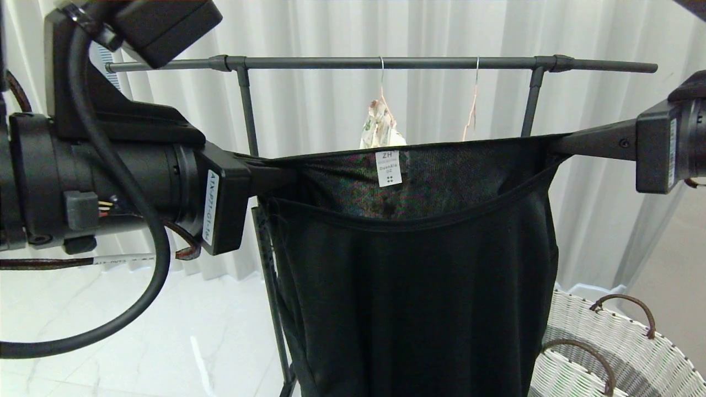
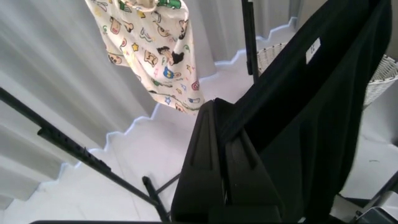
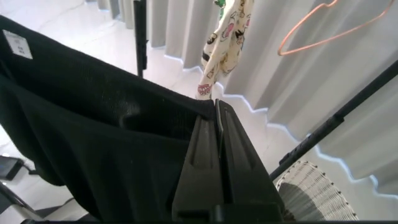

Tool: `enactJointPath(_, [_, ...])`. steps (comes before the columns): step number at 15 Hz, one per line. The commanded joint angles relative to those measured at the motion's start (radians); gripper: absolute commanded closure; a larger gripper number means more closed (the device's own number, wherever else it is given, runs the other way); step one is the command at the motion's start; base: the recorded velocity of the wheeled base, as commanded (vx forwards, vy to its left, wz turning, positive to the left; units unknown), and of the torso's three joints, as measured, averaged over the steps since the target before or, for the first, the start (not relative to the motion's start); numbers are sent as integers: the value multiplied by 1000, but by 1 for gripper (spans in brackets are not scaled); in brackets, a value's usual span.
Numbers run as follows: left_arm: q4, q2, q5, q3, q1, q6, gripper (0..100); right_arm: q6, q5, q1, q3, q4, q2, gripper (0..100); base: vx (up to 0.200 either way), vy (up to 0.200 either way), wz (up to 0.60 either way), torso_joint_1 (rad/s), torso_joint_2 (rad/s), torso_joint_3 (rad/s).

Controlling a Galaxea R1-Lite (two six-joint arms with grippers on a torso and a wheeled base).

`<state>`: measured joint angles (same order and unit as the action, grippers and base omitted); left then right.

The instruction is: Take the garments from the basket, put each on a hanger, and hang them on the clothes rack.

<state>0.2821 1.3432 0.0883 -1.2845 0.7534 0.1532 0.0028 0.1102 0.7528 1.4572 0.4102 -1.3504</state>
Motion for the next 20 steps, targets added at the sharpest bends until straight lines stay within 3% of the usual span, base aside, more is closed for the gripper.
enactJointPath(1, [0,-2,1,4,0,0,100,0,2,-18,0,1,-7,100,0,0,0,0,0,0])
enactJointPath(4, [-3,13,-9,-4,0,11,100,0,0,-49,0,35,14,100,0,0,0,0,0,0])
enactJointPath(5, [-4,36,-41,-27,-6,32,100,2,-4,-53,8,124,51,100,0,0,0,0,0,0])
enactJointPath(7, [-12,93,-113,-88,-26,32,100,0,-81,-49,8,248,120,100,0,0,0,0,0,0])
enactJointPath(9, [-89,157,-179,-130,-49,34,100,2,-181,-16,6,361,188,100,0,0,0,0,0,0])
enactJointPath(12, [-173,212,-243,-150,-49,34,100,10,-277,80,2,404,223,100,0,0,0,0,0,0])
enactJointPath(15, [-173,217,-265,-148,-49,34,100,34,-279,161,2,401,206,100,0,0,0,0,0,0])
enactJointPath(20, [-139,191,-263,-144,-49,31,100,36,-273,158,-1,400,205,100,0,0,0,0,0,0])
